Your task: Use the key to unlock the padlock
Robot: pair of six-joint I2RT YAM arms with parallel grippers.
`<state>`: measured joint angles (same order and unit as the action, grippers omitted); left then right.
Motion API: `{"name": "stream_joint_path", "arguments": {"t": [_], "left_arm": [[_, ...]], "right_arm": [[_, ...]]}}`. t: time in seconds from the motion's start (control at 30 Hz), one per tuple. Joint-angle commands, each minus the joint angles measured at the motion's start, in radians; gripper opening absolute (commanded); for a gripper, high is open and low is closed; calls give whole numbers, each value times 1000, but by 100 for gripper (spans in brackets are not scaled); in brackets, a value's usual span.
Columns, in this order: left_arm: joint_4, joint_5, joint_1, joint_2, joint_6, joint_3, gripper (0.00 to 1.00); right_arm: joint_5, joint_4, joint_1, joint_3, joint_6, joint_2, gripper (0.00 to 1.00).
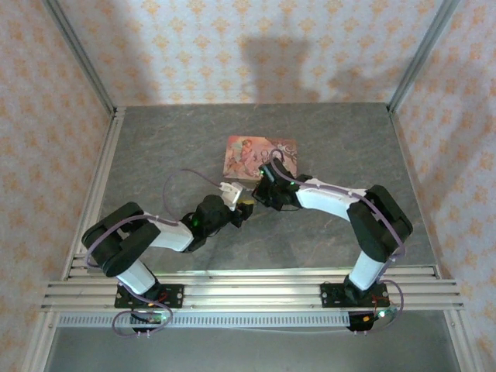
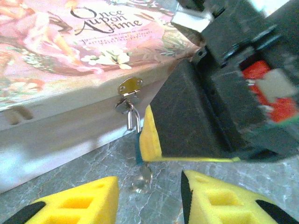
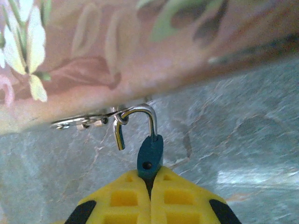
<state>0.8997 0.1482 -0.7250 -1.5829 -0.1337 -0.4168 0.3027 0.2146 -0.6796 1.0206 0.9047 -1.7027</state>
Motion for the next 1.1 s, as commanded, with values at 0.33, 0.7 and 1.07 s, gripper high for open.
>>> {"name": "stream_joint_path", "arguments": {"t": [0.33, 0.7, 1.07], "left_arm": [[-161, -133, -1, 205, -49, 82, 40], [-347, -226, 10, 320, -121, 49, 40], [-370, -226, 13, 369, -134, 61, 41]], "right_arm": [[63, 55, 149, 21, -219, 27, 0], [112, -15, 178, 16, -148, -10, 0], [3, -261, 180, -97, 111, 78, 0]]}}
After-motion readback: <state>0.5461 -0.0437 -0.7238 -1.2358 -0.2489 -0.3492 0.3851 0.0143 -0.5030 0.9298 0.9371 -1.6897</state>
